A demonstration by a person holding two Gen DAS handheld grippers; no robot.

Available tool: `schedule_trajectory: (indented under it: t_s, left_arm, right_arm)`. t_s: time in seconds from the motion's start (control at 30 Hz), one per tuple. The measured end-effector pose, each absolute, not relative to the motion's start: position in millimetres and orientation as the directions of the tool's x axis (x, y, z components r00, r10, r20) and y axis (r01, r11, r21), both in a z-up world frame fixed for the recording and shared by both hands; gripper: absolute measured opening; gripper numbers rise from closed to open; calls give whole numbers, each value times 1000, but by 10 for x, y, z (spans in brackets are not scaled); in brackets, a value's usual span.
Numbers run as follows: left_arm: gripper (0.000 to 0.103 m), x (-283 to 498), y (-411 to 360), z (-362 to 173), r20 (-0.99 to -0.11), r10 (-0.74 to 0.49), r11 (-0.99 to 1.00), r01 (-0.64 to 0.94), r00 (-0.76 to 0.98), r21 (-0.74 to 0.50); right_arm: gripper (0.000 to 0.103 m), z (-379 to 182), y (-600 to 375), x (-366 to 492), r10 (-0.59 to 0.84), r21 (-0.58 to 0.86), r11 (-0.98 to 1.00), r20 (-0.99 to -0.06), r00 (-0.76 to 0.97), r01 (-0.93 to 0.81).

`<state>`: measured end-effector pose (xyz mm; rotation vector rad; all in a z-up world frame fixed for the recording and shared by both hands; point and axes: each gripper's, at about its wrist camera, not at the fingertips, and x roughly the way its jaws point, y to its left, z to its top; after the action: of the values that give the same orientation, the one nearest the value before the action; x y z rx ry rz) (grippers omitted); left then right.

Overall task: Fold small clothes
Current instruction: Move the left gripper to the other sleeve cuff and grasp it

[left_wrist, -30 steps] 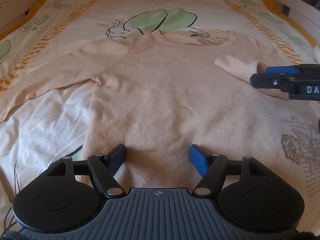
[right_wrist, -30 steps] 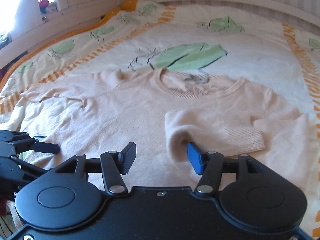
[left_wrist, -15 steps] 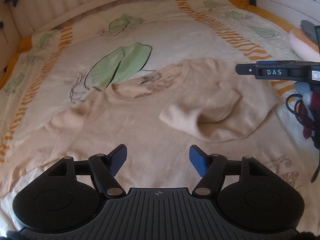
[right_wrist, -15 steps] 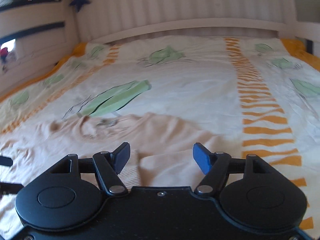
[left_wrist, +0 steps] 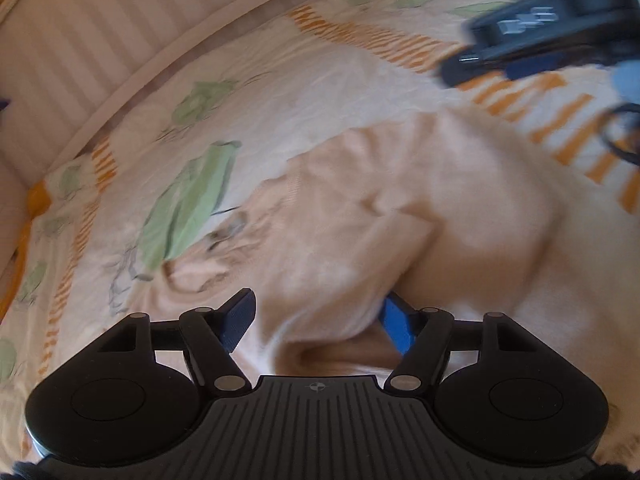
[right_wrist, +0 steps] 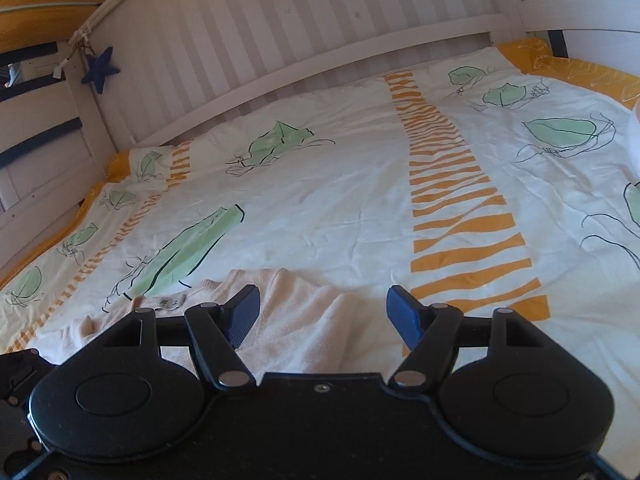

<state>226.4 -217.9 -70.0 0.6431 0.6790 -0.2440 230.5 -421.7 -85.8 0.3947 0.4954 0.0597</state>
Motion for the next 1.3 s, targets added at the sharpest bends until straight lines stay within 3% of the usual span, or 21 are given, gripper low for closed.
schedule_trajectory:
  t_s: [0.23, 0.4, 0.97, 1.03, 1.1, 1.17, 1.3]
  left_arm:
    - [67, 2420, -1202, -558, -692, 163, 915, 153, 704, 372]
    - [67, 2311, -688, -565, -750, 201, 947, 72, 630, 314]
    - [67, 2295, -349, -672, -807, 21, 984, 132, 590, 122]
    - [61, 2270, -302, -670, -800, -13, 985, 145, 599, 93]
    - [40, 2231, -306, -670, -786, -39, 980, 177, 617, 91]
    - [34, 2197, -346, -678, -777, -48, 971, 210, 627, 109]
    - [34, 2200, -390, -672, -765, -23, 958, 232, 643, 166]
  right_arm:
    - [73, -873, -4246, 2325, 163, 411, 911, -453, 876, 43]
    - [74, -877, -4177, 2340, 177, 397, 918, -458, 871, 21]
    - [74, -888, -4064, 2333, 208, 375, 927, -462, 862, -23]
    - [74, -896, -4047, 2336, 213, 376, 926, -466, 859, -26]
    - [75, -913, -4038, 2346, 217, 376, 926, -471, 855, -28]
    - [75, -926, -4021, 2350, 220, 374, 927, -476, 851, -31]
    - [75, -936, -4003, 2351, 224, 369, 929, -483, 847, -35]
